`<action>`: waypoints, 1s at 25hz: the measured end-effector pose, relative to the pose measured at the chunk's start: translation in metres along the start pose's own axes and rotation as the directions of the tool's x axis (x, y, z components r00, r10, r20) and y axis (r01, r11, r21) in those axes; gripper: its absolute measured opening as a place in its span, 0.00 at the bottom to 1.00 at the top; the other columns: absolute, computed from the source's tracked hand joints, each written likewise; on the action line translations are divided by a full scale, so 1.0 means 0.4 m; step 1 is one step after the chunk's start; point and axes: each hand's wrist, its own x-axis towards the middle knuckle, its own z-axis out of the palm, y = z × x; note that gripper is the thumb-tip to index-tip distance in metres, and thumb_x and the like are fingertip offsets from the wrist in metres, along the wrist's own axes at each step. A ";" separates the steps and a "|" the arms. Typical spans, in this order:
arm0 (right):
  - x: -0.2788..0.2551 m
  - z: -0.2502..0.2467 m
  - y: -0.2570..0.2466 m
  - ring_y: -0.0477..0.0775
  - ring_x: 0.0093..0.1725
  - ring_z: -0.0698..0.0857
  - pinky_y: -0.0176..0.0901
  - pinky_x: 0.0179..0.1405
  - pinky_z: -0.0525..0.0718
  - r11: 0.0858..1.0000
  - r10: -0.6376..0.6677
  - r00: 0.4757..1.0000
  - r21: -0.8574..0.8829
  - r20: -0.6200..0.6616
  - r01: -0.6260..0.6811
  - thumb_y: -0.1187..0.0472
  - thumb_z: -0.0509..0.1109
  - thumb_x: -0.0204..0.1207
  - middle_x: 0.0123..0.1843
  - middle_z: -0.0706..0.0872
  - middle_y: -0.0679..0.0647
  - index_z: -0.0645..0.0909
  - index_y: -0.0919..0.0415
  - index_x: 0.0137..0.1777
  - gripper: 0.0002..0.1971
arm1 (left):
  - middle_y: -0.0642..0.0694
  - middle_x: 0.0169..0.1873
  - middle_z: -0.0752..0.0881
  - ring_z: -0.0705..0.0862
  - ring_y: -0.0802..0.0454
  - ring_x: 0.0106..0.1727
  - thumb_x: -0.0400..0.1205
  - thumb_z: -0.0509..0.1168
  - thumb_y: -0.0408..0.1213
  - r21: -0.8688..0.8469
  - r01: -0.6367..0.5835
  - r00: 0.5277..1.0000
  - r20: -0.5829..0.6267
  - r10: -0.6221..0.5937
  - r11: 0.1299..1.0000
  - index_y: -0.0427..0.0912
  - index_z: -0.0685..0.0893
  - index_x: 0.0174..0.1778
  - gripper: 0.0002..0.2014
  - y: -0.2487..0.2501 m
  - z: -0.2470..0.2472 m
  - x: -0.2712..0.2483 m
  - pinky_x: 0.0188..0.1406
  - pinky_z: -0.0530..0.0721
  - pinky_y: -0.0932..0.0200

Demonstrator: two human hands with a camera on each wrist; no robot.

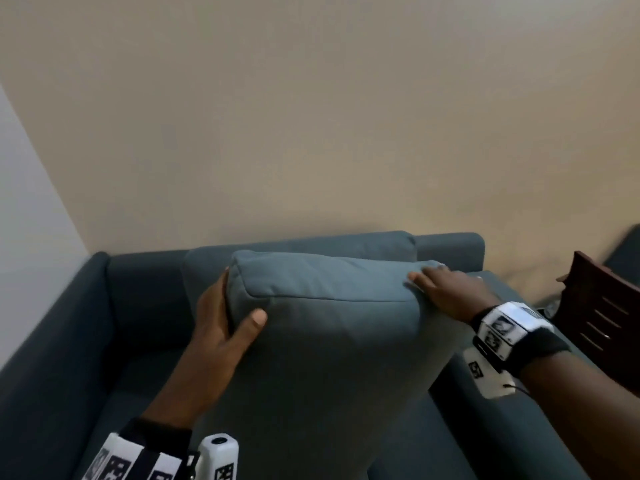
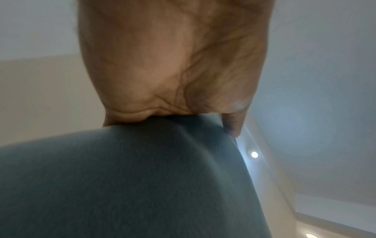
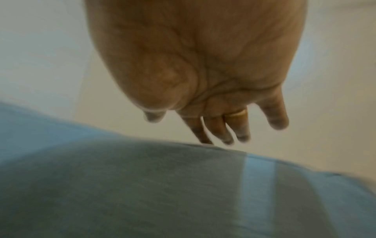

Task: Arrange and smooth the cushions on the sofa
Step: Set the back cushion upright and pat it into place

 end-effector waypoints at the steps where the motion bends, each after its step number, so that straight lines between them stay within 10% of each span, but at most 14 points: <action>1: -0.017 -0.014 -0.016 0.60 0.79 0.74 0.65 0.77 0.71 0.997 -0.028 0.997 0.075 -0.072 0.034 0.17 0.35 0.70 0.83 0.74 0.53 0.73 0.43 0.78 0.47 | 0.78 0.77 0.60 0.62 0.80 0.77 0.69 0.69 0.68 -0.005 -0.030 0.999 0.022 0.030 1.000 0.74 0.53 0.82 0.47 0.005 0.016 0.002 0.75 0.63 0.71; 6: -0.172 -0.029 -0.290 0.54 0.83 0.70 0.58 0.79 0.73 0.855 -0.445 0.862 0.170 -0.245 0.490 0.18 0.45 0.71 0.87 0.68 0.48 0.56 0.45 0.89 0.50 | 0.68 0.85 0.52 0.55 0.65 0.86 0.64 0.84 0.52 0.057 -0.146 0.976 0.170 0.134 0.988 0.70 0.36 0.85 0.68 0.035 0.140 0.048 0.83 0.63 0.56; 11: -0.164 -0.047 -0.226 0.53 0.74 0.80 0.54 0.67 0.80 0.951 -0.217 0.918 0.140 -0.333 0.276 0.15 0.58 0.63 0.79 0.77 0.46 0.62 0.46 0.86 0.55 | 0.74 0.84 0.48 0.51 0.71 0.86 0.71 0.80 0.57 0.148 -0.230 0.950 0.247 0.189 0.962 0.70 0.37 0.86 0.61 -0.014 0.254 0.034 0.83 0.60 0.56; 17: -0.106 -0.059 -0.111 0.53 0.78 0.73 0.53 0.66 0.78 0.968 -0.164 0.943 0.136 -0.290 0.210 0.27 0.64 0.77 0.79 0.75 0.45 0.66 0.46 0.84 0.40 | 0.61 0.88 0.53 0.52 0.60 0.87 0.66 0.72 0.69 0.363 0.147 0.962 0.162 -0.218 0.920 0.55 0.44 0.89 0.62 -0.360 0.256 -0.080 0.82 0.56 0.55; 20: -0.069 -0.039 -0.078 0.52 0.82 0.70 0.53 0.72 0.75 0.952 -0.225 0.941 0.150 -0.254 0.268 0.38 0.63 0.85 0.83 0.73 0.46 0.68 0.45 0.84 0.30 | 0.39 0.87 0.60 0.56 0.47 0.87 0.80 0.70 0.50 0.411 0.329 0.901 0.132 -0.412 0.850 0.38 0.47 0.84 0.46 -0.447 0.263 -0.103 0.80 0.54 0.64; 22: -0.031 -0.027 -0.057 0.56 0.76 0.78 0.54 0.66 0.78 0.952 -0.213 0.923 0.146 -0.320 0.271 0.42 0.63 0.87 0.76 0.82 0.49 0.75 0.45 0.79 0.23 | 0.35 0.82 0.70 0.67 0.43 0.84 0.90 0.60 0.32 0.158 0.293 0.945 0.102 -0.311 0.943 0.25 0.63 0.81 0.25 -0.456 0.251 -0.152 0.68 0.66 0.78; 25: 0.025 -0.071 -0.051 0.66 0.55 0.87 0.52 0.45 0.79 0.924 -0.170 0.848 0.219 -0.502 0.314 0.45 0.64 0.87 0.53 0.91 0.57 0.85 0.50 0.60 0.14 | 0.30 0.65 0.86 0.83 0.33 0.69 0.86 0.65 0.30 0.297 0.288 0.946 0.061 -0.320 0.910 0.31 0.84 0.69 0.15 -0.355 0.252 -0.136 0.64 0.79 0.51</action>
